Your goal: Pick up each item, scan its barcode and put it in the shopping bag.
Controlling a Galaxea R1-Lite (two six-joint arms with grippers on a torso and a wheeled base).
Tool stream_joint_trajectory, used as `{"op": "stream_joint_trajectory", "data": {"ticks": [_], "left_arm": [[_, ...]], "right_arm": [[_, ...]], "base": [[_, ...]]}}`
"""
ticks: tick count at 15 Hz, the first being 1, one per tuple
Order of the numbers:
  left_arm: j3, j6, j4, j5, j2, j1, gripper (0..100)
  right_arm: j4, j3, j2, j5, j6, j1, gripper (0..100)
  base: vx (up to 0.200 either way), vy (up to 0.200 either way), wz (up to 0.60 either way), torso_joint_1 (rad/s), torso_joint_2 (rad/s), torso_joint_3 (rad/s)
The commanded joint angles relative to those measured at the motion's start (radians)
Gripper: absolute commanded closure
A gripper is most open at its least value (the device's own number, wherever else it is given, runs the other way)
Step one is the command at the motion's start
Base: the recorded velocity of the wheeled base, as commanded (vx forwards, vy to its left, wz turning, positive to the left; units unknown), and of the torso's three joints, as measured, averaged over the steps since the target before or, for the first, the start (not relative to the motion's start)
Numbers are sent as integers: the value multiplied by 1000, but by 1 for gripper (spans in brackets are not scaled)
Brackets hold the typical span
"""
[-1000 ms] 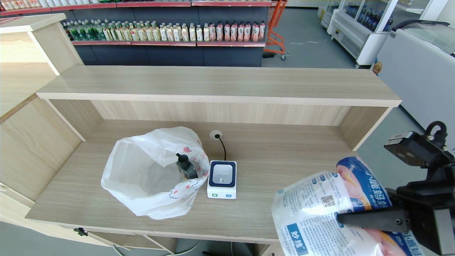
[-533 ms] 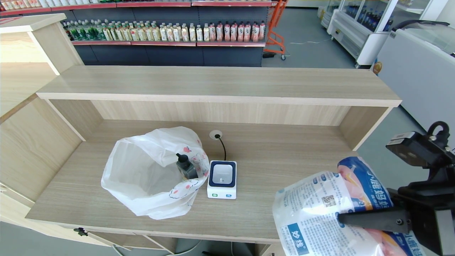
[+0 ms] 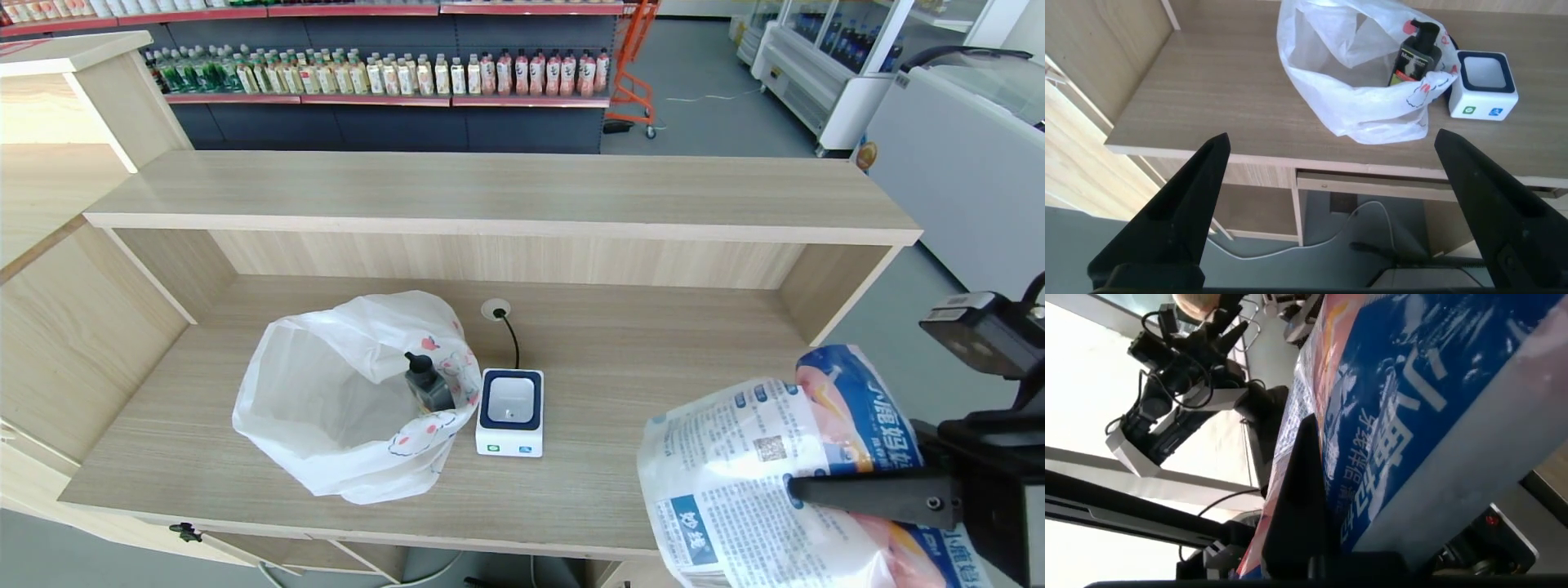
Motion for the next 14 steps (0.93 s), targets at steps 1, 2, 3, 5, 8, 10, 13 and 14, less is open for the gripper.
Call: {"op": "stream_joint_trajectory", "data": {"ticks": [1, 2, 3, 5, 8, 10, 13, 14], "left_arm": [[0, 0, 0, 0, 0, 0, 0], [0, 0, 0, 0, 0, 0, 0], [0, 0, 0, 0, 0, 0, 0], [0, 0, 0, 0, 0, 0, 0], [0, 0, 0, 0, 0, 0, 0], [0, 0, 0, 0, 0, 0, 0], [0, 0, 0, 0, 0, 0, 0], [0, 0, 0, 0, 0, 0, 0]], "right_arm": [[4, 9, -11, -256, -242, -54, 100], [16, 34, -14, -476, -423, -88, 100], [22, 42, -36, -575, -518, -126, 100], [58, 55, -76, -669, -579, -131, 100], [61, 80, -132, -723, -650, -137, 100], [59, 104, -137, -749, -697, -157, 100], [59, 101, -126, -749, -703, -174, 100], [59, 103, -125, -749, -703, -172, 100]], "base": [[0, 0, 0, 0, 0, 0], [0, 0, 0, 0, 0, 0], [0, 0, 0, 0, 0, 0], [0, 0, 0, 0, 0, 0], [0, 0, 0, 0, 0, 0], [0, 0, 0, 0, 0, 0], [0, 0, 0, 0, 0, 0], [0, 0, 0, 0, 0, 0]]}}
